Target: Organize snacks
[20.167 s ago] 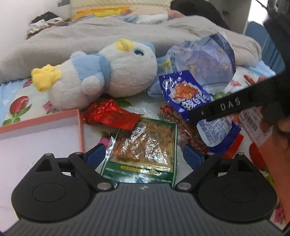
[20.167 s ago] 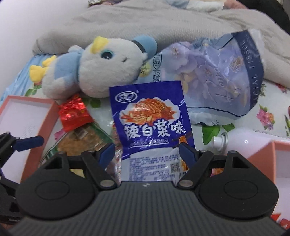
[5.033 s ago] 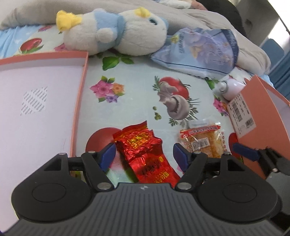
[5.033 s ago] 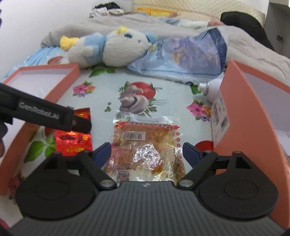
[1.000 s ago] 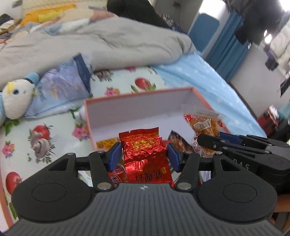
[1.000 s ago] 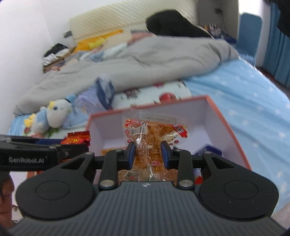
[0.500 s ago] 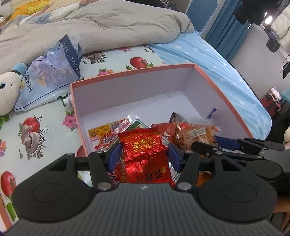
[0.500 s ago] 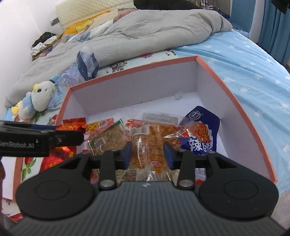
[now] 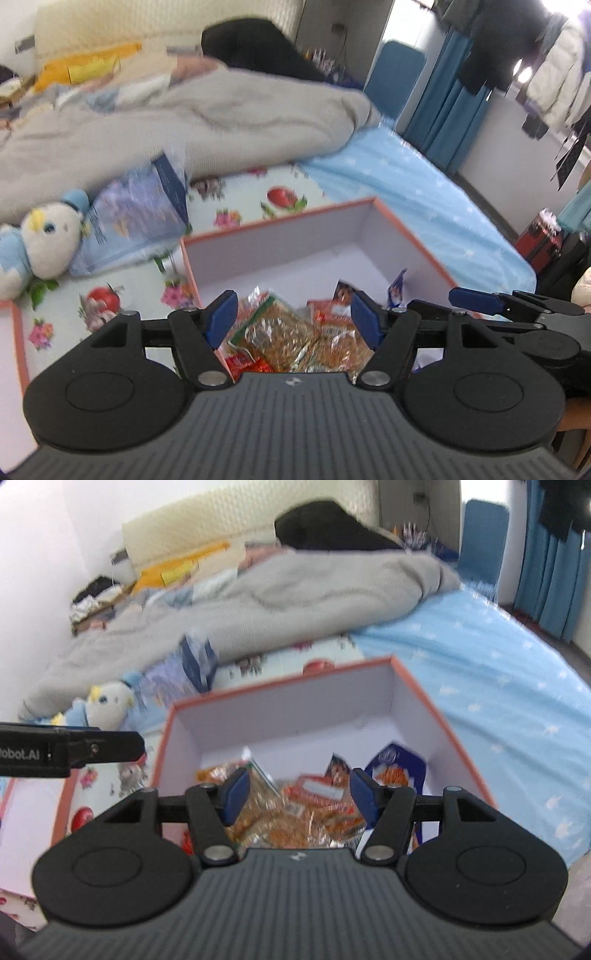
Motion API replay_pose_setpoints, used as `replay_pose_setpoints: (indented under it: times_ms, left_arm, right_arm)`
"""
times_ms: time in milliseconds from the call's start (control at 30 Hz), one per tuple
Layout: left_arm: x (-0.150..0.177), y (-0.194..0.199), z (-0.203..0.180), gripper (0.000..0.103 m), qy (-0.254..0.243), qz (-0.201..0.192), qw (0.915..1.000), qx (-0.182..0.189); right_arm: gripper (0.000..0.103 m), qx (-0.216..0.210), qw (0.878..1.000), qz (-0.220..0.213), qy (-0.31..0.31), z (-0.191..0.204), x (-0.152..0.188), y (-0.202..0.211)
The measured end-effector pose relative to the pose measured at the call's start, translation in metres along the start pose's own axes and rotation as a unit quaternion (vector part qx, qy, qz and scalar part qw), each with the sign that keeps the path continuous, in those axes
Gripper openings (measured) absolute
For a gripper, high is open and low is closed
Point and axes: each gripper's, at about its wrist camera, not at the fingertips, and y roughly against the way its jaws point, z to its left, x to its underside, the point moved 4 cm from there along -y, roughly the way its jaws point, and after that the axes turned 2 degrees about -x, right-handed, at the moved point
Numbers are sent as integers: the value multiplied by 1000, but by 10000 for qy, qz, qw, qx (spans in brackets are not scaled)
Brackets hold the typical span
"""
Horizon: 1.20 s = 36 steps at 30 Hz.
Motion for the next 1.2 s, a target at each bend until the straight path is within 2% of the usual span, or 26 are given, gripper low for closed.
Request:
replay_pose_setpoints:
  times_ms: [333, 600, 900, 1200]
  left_arm:
    - [4, 94, -9, 73, -68, -784, 9969, 52]
    - [30, 145, -17, 74, -140, -1184, 9929, 44]
    - [79, 164, -10, 74, 17, -1182, 9930, -49]
    - [115, 152, 0, 74, 140, -956, 9953, -106]
  right_arm:
    - [62, -78, 9975, -690, 115, 29, -9, 74]
    - [62, -83, 9952, -963, 159, 44, 10, 110]
    - [62, 44, 9958, -915, 43, 52, 50, 122]
    - [62, 42, 9967, -802, -95, 58, 80, 117]
